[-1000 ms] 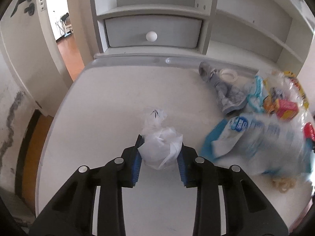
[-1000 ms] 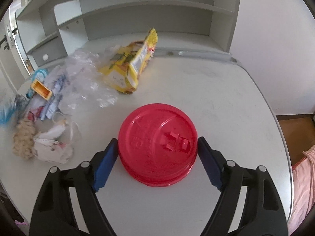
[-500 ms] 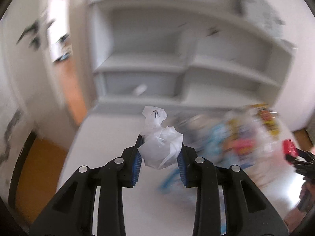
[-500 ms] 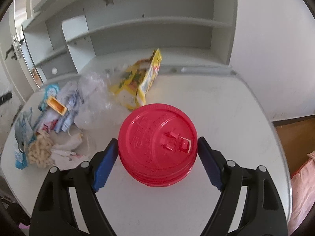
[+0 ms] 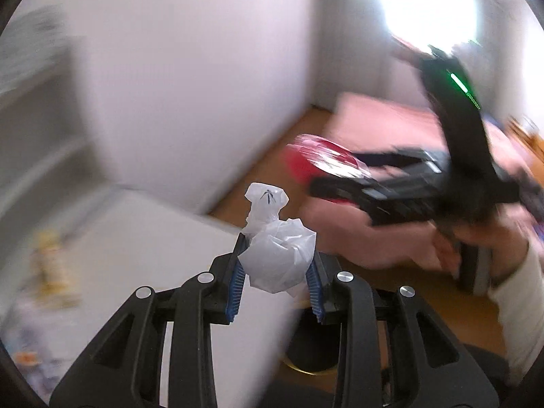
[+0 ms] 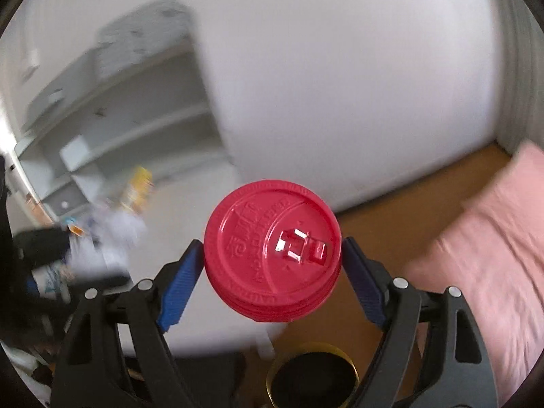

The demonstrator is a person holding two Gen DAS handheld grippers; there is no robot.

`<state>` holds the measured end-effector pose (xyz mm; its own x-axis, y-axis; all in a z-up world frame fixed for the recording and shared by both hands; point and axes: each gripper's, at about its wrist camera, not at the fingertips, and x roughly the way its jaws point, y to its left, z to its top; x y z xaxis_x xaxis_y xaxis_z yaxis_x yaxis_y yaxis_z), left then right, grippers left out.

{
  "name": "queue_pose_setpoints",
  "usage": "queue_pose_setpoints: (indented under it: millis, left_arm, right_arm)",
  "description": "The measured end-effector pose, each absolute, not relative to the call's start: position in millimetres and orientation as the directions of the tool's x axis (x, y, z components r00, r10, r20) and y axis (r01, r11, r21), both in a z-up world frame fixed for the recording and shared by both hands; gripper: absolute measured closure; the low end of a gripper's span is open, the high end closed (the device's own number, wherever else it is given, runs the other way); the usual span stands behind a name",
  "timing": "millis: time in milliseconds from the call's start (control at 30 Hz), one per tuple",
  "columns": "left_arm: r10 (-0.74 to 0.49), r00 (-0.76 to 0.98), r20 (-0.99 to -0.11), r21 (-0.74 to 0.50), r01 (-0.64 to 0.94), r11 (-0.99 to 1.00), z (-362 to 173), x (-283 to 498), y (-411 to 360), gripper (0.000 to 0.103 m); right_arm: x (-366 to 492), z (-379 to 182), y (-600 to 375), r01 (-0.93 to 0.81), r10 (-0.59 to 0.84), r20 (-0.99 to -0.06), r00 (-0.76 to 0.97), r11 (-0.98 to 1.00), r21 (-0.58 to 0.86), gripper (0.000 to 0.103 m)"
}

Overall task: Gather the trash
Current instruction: 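Carry both items over the wastebasket and open both grippers to drop them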

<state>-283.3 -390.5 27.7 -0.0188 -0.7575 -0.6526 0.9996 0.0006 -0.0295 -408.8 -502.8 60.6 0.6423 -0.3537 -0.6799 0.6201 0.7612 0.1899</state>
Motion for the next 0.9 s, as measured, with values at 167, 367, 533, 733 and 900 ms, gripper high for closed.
queue_pose_setpoints:
  millis: [167,367,533,733,900]
  left_arm:
    - [-0.566,-0.195,-0.801,-0.138,0.980,-0.143,-84.6,-353.0,-449.7,0.072]
    - [-0.274,-0.260,-0.926,-0.253,0.966,-0.060,-238.2,-371.0,-499.5,0.072]
    - [-0.249,-0.255,-0.935,-0.252,0.967,-0.041,-253.7,-379.2,-502.9,0.072]
    - [-0.290,-0.257,-0.922,-0.268,0.963,-0.002,-256.5,-369.1,-502.1,0.006]
    - [-0.330,-0.313,-0.891,-0.298,0.950,-0.096,-251.1,-369.4,-490.8,0.006]
  right_arm:
    - [-479.5,-55.6,-546.4,0.714,-0.155,-0.820,0.551,0.595,0.368,0.023]
    - [-510.9,-220.7,-558.9,0.815,0.086,-0.896,0.435,0.386,0.432,0.024]
    - [-520.9,-268.5,-554.8,0.813,0.174,-0.857,0.486,0.269,0.516,0.023]
    - [-527.6,-269.4,-567.0,0.796,0.180,-0.827,0.533,0.223,0.562,0.006]
    - [-548.8,-241.5,-572.0,0.841,0.073,-0.870,0.488,0.229,0.491,0.006]
